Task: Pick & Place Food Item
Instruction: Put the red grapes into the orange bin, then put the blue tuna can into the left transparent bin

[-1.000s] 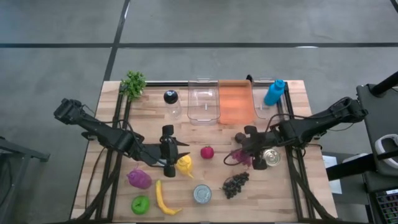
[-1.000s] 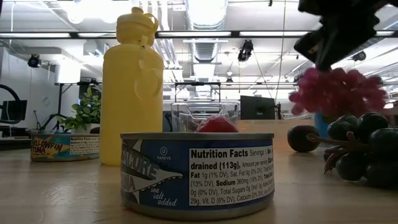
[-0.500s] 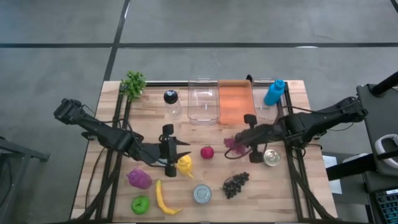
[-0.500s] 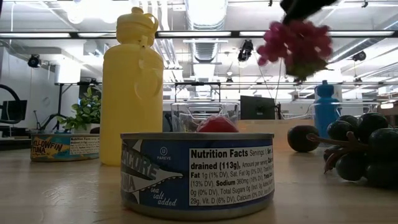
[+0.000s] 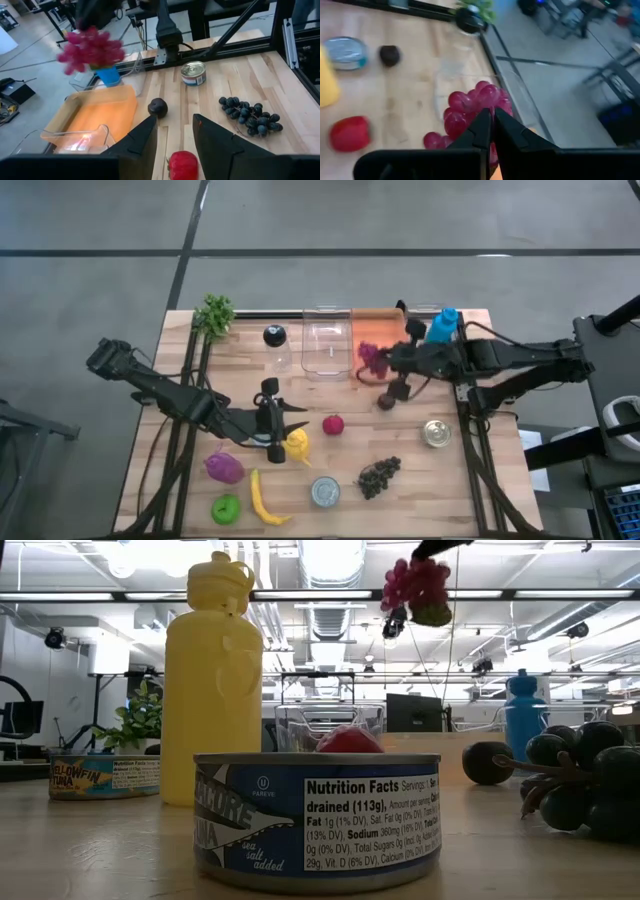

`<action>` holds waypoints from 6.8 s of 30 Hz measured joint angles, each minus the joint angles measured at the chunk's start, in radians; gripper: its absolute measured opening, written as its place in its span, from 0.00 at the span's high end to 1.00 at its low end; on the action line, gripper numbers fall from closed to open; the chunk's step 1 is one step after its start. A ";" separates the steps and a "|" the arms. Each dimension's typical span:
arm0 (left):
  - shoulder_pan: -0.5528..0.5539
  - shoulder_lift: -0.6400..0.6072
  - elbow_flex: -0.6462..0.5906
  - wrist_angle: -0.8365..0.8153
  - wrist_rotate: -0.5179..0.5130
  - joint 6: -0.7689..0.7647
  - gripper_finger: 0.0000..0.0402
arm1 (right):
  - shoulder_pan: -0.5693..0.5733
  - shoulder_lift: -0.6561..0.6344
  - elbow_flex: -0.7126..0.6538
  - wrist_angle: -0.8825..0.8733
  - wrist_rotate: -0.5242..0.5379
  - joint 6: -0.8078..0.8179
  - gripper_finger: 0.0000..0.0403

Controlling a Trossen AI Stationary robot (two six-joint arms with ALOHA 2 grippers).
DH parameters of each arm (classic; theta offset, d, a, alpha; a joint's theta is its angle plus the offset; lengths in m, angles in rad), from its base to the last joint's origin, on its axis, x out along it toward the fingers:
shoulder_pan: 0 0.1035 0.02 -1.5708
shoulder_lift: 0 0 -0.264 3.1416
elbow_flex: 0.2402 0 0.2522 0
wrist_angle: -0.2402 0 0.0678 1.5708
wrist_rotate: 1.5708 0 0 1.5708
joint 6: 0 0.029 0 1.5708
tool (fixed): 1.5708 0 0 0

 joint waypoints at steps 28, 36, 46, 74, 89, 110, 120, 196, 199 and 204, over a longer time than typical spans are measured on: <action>0.001 -0.001 0.000 0.004 -0.003 0.003 0.69 | -0.586 0.022 -0.323 0.360 -0.119 -0.003 0.98; 0.001 -0.001 0.000 0.003 -0.003 0.003 0.69 | -0.632 0.061 -0.435 0.506 -0.117 0.011 0.98; 0.001 -0.001 0.000 0.003 -0.003 0.003 0.70 | -0.643 0.183 -0.456 0.574 -0.116 0.011 0.98; 0.001 -0.001 0.000 0.003 -0.003 0.000 0.70 | -0.690 0.350 -0.456 0.571 -0.016 0.059 0.98; 0.001 -0.001 0.000 0.003 -0.003 0.000 0.70 | -0.689 0.349 -0.456 0.570 -0.019 0.068 0.71; 0.001 -0.002 0.000 0.003 -0.003 0.000 0.70 | -0.553 -0.002 -0.411 0.402 -0.203 0.124 0.61; 0.000 -0.002 0.000 0.002 -0.003 0.000 0.71 | -0.162 -0.169 -0.415 0.365 -0.203 0.127 0.86; -0.138 -0.002 -0.004 -0.012 0.011 -0.087 0.71 | 0.345 0.828 0.043 0.453 -0.585 0.469 0.98; -0.138 -0.002 -0.004 -0.012 0.011 -0.088 0.71 | 0.345 0.828 0.042 0.454 -0.585 0.469 0.98; -0.138 -0.002 -0.004 -0.012 0.011 -0.088 0.71 | 0.345 0.828 0.053 0.453 -0.585 0.568 0.98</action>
